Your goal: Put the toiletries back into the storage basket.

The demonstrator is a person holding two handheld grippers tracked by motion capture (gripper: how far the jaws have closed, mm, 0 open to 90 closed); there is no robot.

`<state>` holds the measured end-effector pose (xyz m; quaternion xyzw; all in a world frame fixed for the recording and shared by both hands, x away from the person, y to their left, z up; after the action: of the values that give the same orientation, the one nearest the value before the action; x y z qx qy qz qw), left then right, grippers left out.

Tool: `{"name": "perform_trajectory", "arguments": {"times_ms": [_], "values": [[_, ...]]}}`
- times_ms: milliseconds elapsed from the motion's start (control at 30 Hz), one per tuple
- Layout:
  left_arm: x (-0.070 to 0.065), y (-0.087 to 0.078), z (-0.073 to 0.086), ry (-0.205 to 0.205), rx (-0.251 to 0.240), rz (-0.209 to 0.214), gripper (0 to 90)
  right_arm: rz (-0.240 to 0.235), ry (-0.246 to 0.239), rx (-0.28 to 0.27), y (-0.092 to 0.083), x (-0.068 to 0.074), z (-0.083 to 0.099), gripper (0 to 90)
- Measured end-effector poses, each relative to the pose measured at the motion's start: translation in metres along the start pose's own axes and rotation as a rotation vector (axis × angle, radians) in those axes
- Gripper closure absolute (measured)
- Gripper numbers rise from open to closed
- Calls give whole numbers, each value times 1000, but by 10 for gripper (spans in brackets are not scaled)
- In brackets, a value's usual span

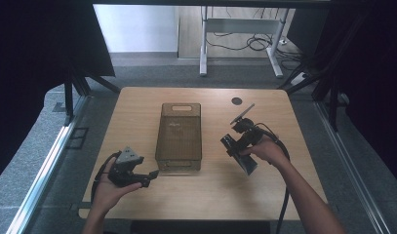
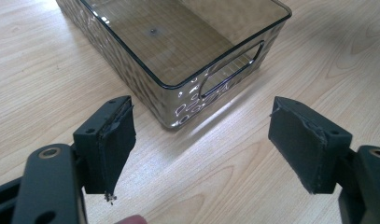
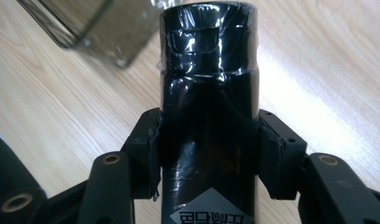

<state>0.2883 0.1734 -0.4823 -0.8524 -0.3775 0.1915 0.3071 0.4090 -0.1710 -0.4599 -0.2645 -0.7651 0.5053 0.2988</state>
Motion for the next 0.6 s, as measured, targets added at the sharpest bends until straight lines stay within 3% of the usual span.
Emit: {"name": "perform_trajectory", "arguments": {"times_ms": [600], "values": [[2, 0, 1, -2, 4, 1, 230, -72, 72, -100, -35, 11, -37, 478]]}}
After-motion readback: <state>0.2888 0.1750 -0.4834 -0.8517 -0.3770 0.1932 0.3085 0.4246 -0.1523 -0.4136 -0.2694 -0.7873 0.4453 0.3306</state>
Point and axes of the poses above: each handheld gripper's, and its own axes: y roughly forward along the jaws, z roughly out of its underside, x roughly to its left, the point moved 4 cm from there along y, roughly forward along the jaws
